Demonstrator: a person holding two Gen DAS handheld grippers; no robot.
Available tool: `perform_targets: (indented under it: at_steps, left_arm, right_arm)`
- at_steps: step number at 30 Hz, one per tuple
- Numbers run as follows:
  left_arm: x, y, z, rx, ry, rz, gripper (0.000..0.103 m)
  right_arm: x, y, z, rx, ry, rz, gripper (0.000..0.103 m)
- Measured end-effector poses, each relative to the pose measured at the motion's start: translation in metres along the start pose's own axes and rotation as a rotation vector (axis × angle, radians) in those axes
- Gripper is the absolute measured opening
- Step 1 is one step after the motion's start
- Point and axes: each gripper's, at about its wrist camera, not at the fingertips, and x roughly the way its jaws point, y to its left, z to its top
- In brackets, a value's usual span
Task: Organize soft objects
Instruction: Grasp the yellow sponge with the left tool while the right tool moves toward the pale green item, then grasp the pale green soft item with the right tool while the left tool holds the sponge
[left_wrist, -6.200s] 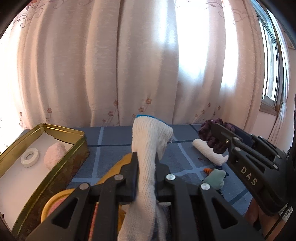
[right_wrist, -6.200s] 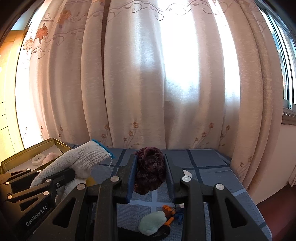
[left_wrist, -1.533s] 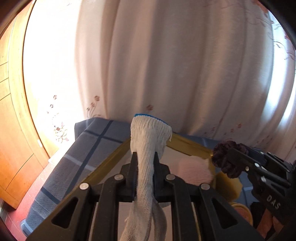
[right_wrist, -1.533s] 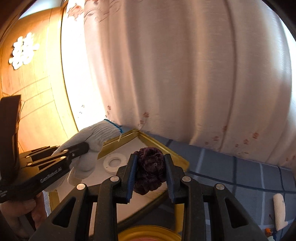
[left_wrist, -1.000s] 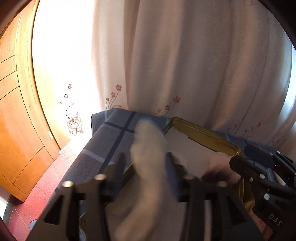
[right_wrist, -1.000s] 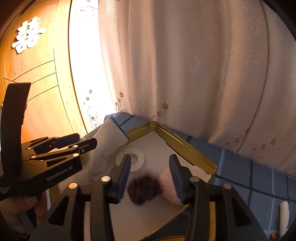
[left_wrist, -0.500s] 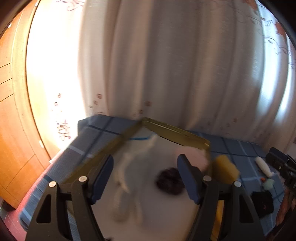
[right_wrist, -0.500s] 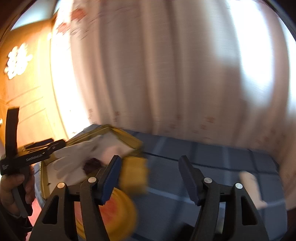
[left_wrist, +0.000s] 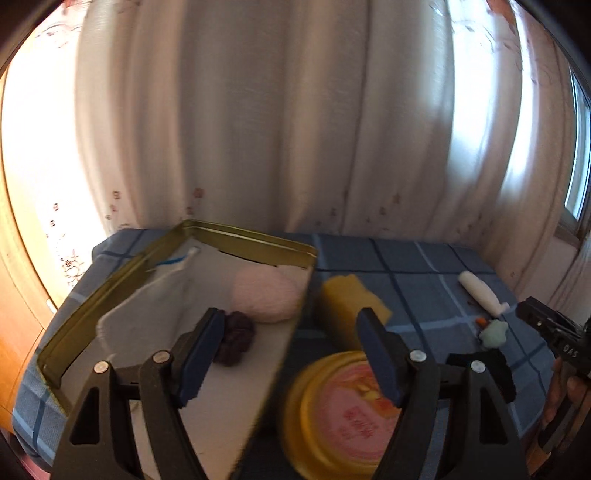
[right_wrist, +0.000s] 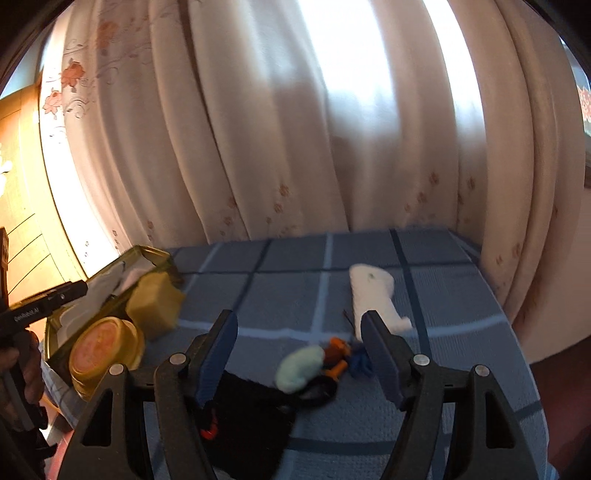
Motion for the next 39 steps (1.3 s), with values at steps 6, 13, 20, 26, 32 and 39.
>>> perform_targets:
  at_steps: [6, 13, 20, 26, 32, 39]
  left_arm:
    - [0.017, -0.028, 0.010, 0.060, 0.078, -0.037, 0.075]
    - [0.052, -0.053, 0.029, 0.089, 0.211, -0.062, 0.075]
    - [0.082, -0.062, 0.038, 0.057, 0.334, -0.069, 0.075]
    - [0.100, -0.074, 0.041, 0.064, 0.412, -0.074, 0.075]
    - [0.114, -0.086, 0.039, 0.113, 0.446, -0.037, 0.072]
    - [0.117, -0.085, 0.042, 0.150, 0.424, 0.007, 0.038]
  right_arm:
    - [0.010, -0.006, -0.005, 0.026, 0.031, 0.003, 0.071]
    - [0.018, -0.008, -0.005, 0.054, 0.045, -0.001, 0.071]
    - [0.025, -0.005, -0.006, 0.054, 0.058, 0.003, 0.071]
    - [0.031, -0.004, -0.006, 0.065, 0.060, 0.003, 0.071]
    - [0.035, -0.002, -0.008, 0.059, 0.063, -0.004, 0.071]
    - [0.040, -0.009, -0.008, 0.089, 0.081, 0.013, 0.071]
